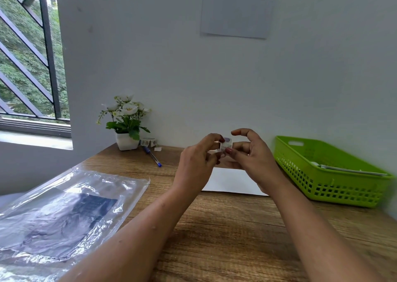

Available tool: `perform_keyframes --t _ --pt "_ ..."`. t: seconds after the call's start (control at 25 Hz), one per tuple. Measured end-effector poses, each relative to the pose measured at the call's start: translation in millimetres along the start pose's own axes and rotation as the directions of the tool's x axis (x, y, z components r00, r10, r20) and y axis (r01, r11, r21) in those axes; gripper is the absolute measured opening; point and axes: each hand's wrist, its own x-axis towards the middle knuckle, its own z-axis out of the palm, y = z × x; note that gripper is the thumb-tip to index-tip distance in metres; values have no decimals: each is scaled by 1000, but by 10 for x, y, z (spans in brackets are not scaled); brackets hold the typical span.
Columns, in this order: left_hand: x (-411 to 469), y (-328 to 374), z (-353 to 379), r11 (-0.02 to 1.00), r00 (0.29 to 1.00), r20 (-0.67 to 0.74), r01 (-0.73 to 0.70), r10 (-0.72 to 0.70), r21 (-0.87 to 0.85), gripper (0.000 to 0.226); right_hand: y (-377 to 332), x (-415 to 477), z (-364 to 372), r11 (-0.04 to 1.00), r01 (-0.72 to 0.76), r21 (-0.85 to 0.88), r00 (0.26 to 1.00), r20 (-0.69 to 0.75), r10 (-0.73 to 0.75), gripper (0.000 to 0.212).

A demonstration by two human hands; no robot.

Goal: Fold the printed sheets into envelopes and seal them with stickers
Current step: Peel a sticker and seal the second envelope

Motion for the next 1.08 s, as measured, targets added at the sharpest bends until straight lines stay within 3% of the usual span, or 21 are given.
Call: perform_keyframes --t 0.36,0.72,0.84,0.92,1.0,1.04,1.08 --pt "7 -36 6 999 1000 10 27 -28 40 33 54 19 3 997 23 -68 999 -20 -24 27" --pt "29 20 1 911 951 115 307 -286 -276 20 125 26 -10 1000 -5 4 1000 -21 5 25" --pt "28 35 0 840 922 134 387 -364 -380 36 131 24 16 996 -34 80 999 0 34 21" --pt "27 36 6 839 921 130 388 -367 -382 43 136 28 11 974 80 -211 995 -37 -89 15" --pt "32 38 14 850 924 100 380 -370 -366 45 139 44 14 743 270 -612 930 -34 -366 10" --pt "34 45 19 854 924 83 377 -373 -360 45 132 48 29 649 334 -683 888 -3 -461 8" --pt "37 47 26 856 924 65 375 -377 -355 43 126 45 43 622 365 -693 869 15 -494 9"
